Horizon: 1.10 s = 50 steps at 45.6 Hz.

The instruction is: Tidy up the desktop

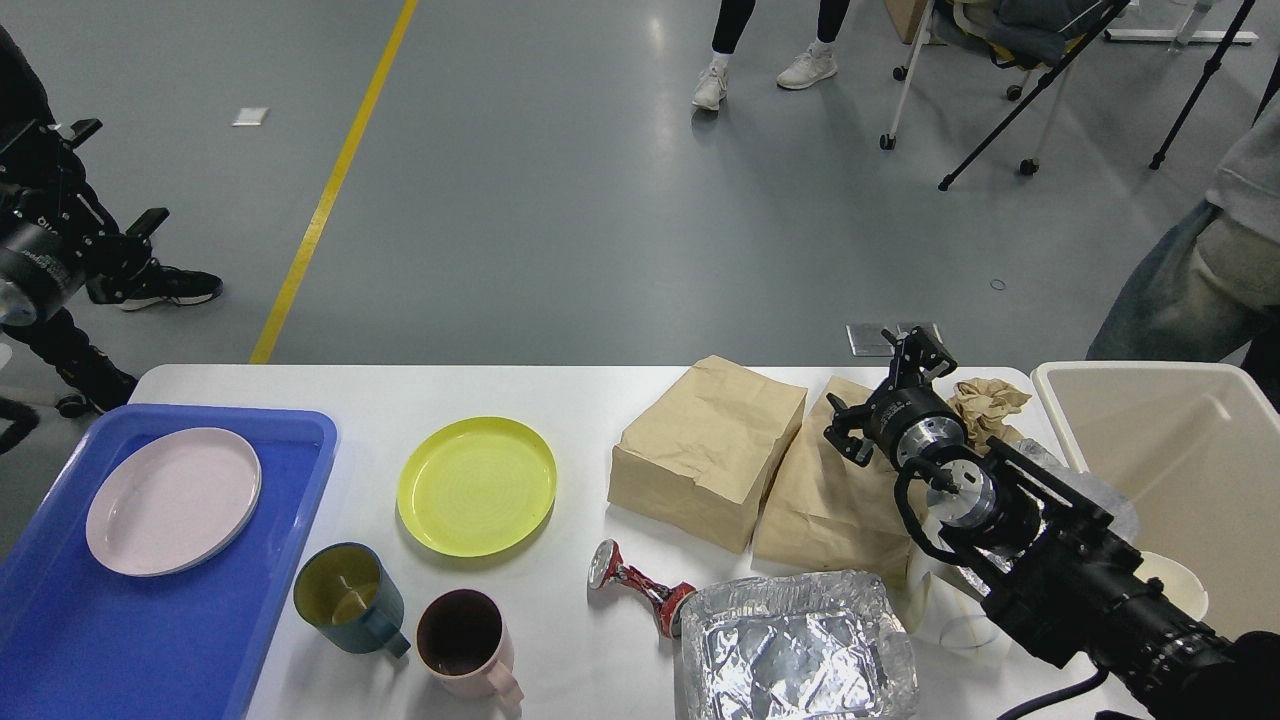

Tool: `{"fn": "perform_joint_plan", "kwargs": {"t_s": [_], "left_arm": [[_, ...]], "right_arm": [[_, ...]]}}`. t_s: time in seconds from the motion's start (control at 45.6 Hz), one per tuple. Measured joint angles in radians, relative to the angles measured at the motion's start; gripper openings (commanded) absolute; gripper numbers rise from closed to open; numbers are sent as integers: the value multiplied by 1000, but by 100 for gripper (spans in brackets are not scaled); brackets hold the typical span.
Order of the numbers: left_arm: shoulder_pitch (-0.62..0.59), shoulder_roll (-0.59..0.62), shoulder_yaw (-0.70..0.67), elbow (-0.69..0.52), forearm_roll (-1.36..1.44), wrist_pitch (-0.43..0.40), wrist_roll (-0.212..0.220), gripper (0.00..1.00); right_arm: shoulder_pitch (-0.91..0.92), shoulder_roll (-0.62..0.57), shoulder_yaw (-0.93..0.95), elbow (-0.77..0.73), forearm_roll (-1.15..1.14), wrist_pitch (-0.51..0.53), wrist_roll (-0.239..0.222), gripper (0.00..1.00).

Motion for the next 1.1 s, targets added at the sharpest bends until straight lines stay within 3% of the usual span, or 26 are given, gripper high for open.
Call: {"fn": "perform_joint_plan", "kwargs": {"t_s": [0.153,0.197,0.351,0.416,0.679,0.877,1.096], "left_arm": [[-97,95,420,-20,4,-58,0,96],[-152,127,614,-25,5,-120,0,96],[-253,154,952,-27,12,-307,-2,96],[-287,155,1069,-26,14,-340,-1,96],[-419,136,1454,-26,33,-354,0,96],[-515,52,1753,-75,59,-354,1,96],[-567,-43,1847,-207,81,-354,3,96]], "right_arm": [[0,0,0,0,0,0,0,100],[0,0,0,0,0,0,0,100],[0,0,1,0,0,0,0,100],[0,0,1,0,0,0,0,100],[0,0,1,0,0,0,0,100],[0,0,1,0,0,0,0,100],[0,0,0,0,0,0,0,100]]}}
